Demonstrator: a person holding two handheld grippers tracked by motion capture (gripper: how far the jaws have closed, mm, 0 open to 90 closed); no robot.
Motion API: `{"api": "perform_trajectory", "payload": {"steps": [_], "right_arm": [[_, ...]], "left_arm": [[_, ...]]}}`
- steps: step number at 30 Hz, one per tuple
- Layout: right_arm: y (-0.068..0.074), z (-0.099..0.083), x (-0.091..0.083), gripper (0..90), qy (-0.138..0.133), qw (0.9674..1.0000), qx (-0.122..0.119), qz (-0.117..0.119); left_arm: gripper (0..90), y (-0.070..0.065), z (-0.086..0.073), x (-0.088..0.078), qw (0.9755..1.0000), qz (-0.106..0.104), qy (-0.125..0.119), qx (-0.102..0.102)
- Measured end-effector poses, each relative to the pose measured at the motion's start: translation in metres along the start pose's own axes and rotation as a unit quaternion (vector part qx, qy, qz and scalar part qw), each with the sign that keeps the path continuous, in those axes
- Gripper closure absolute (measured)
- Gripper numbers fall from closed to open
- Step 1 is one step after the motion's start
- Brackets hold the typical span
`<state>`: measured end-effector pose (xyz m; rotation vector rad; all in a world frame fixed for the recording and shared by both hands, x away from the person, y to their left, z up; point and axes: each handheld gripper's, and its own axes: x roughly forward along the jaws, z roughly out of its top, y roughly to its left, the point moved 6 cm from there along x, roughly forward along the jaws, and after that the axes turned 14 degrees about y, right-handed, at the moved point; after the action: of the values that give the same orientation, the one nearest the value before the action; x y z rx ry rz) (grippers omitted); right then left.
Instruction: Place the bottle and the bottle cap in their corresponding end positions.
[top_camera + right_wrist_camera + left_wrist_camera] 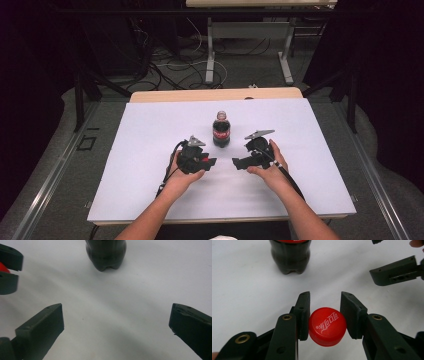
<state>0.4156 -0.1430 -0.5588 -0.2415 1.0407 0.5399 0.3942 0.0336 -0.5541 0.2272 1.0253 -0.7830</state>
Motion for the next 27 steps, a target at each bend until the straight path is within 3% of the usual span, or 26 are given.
{"api": "perform_trajectory", "payload": {"steps": [5,6,7,8,10,11,12,13,15,17,18,24,27], "right_arm": [[-0.009,-0.011,-0.007,0.0,-0.011,0.9999,0.010,0.001],[-0.010,-0.014,-0.008,0.0,-0.006,0.9999,0.013,0.002],[-0.012,-0.014,-0.009,0.0,-0.011,0.9998,0.014,0.001],[-0.013,-0.016,-0.011,0.0,-0.011,0.9997,0.024,0.000],[-0.015,-0.017,-0.012,0.0,-0.018,0.9996,0.020,0.004],[-0.015,-0.018,-0.012,0.0,-0.017,0.9996,0.024,0.003],[-0.015,-0.019,-0.012,0.0,-0.018,0.9996,0.019,0.007],[-0.016,-0.020,-0.012,0.0,-0.017,0.9996,0.019,0.010],[-0.015,-0.022,-0.012,0.0,-0.013,0.9993,0.029,0.020],[-0.017,-0.023,-0.012,0.0,-0.017,0.9994,0.026,0.015],[-0.017,-0.024,-0.012,0.0,-0.013,0.9994,0.030,0.014],[-0.020,-0.025,-0.014,0.0,-0.020,0.9992,0.032,0.016],[-0.019,-0.026,-0.014,0.0,-0.020,0.9991,0.033,0.016]], "left_arm": [[61.2,-0.005,0.000,0.016,0.9999,-0.011,0.004,-0.001],[61.2,-0.007,0.000,0.019,0.9998,-0.013,0.006,-0.009],[61.2,-0.006,0.000,0.023,0.9999,-0.014,0.003,0.001],[61.2,-0.009,-0.001,0.026,0.9997,-0.018,0.005,-0.015],[61.2,-0.008,-0.001,0.032,0.9998,-0.019,0.008,-0.004],[61.2,-0.011,-0.002,0.034,0.9996,-0.022,0.009,-0.018],[61.2,-0.011,-0.002,0.037,0.9997,-0.021,0.009,-0.002],[61.2,-0.014,-0.003,0.039,0.9996,-0.024,0.008,-0.014],[61.2,-0.015,-0.003,0.043,0.9997,-0.024,0.007,0.000],[61.2,-0.020,-0.005,0.046,0.9996,-0.025,0.003,-0.010],[61.1,-0.019,-0.006,0.047,0.9997,-0.019,0.006,0.011],[61.1,-0.023,-0.011,0.053,0.9998,-0.019,0.002,0.010],[60.9,-0.024,-0.011,0.055,0.9997,-0.011,0.006,0.022]]}}
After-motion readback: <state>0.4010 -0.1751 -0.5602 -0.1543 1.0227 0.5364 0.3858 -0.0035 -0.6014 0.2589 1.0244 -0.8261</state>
